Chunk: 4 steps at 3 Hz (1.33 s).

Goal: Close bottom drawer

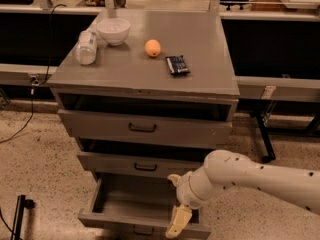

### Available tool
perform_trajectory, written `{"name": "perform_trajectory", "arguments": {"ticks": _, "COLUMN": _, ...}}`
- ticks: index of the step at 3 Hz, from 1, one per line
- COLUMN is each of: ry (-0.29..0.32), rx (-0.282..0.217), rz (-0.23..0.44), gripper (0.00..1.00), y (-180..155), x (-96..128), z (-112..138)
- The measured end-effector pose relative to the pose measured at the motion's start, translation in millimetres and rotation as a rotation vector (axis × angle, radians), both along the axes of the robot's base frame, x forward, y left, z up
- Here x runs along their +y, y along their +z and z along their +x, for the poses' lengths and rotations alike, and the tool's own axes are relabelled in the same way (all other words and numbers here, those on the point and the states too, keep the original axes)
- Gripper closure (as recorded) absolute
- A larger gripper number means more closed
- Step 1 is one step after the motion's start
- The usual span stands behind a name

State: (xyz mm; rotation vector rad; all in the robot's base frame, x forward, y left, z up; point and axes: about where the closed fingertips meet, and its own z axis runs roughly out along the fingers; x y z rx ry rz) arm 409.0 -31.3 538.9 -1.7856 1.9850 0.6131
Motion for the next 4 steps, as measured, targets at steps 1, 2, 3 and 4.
{"name": "perform_trajectory", "arguments": {"ticks": 1, "ry": 0.007, "rx": 0.016, "rz": 0.006, "gripper": 0.00, "y": -10, "x": 3, "z": 3}}
{"name": "perform_trajectory", "arguments": {"ticks": 2, "ry": -0.002, "rx": -0.004, "rz": 0.052, "gripper": 0.00, "y": -49, "x": 9, "z": 3}}
{"name": "perform_trajectory", "arguments": {"ticks": 3, "ry": -0.064, "rx": -0.065, "rz": 0.084, "gripper": 0.00, "y": -119, "x": 29, "z": 20}}
{"name": "perform_trajectory", "arguments": {"ticks": 4, "ry": -0.120, "rx": -0.143, "rz": 0.115, "gripper": 0.00, "y": -120, "x": 37, "z": 44}}
